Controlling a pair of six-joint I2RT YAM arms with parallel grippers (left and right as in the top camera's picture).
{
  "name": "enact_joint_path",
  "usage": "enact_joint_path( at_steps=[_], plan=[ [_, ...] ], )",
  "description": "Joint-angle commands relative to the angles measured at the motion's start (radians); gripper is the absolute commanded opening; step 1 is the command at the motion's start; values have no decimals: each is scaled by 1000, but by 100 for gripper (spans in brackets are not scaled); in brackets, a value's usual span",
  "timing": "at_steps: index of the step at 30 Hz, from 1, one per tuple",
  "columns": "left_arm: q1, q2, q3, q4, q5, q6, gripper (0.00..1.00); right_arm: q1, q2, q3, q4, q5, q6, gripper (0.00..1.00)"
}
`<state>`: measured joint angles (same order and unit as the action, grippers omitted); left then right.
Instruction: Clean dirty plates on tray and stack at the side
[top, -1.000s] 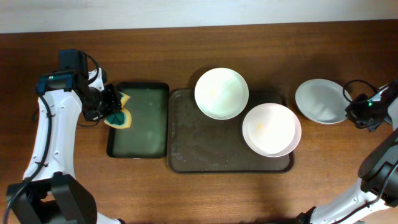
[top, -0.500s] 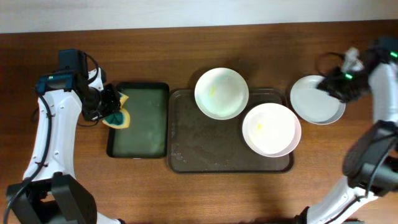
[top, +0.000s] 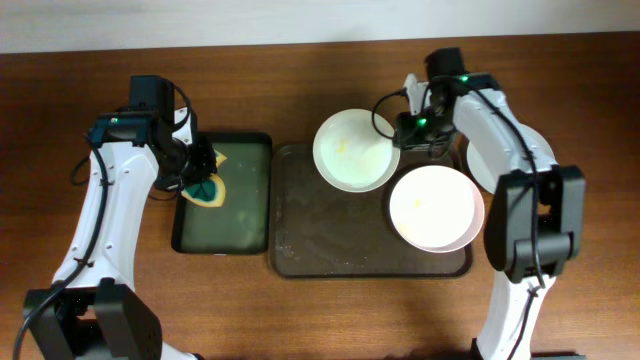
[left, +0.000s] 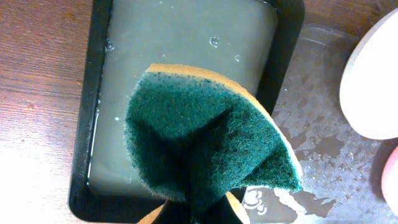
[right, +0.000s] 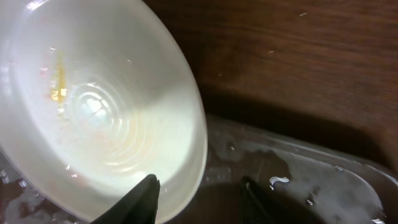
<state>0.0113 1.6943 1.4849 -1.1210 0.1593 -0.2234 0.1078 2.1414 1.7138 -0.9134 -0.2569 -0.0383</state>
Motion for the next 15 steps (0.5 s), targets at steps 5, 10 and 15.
enact_joint_path(
  at_steps=[5,10,15],
  plan=[
    [-3,-34,23,2,-19,16,0,9,63,2,32,34,-6,30],
    [-3,-34,23,7,-19,16,0,10,66,-31,32,27,34,12],
    [-3,-34,23,13,-19,16,0,10,48,-31,-25,-137,50,4]
  ],
)
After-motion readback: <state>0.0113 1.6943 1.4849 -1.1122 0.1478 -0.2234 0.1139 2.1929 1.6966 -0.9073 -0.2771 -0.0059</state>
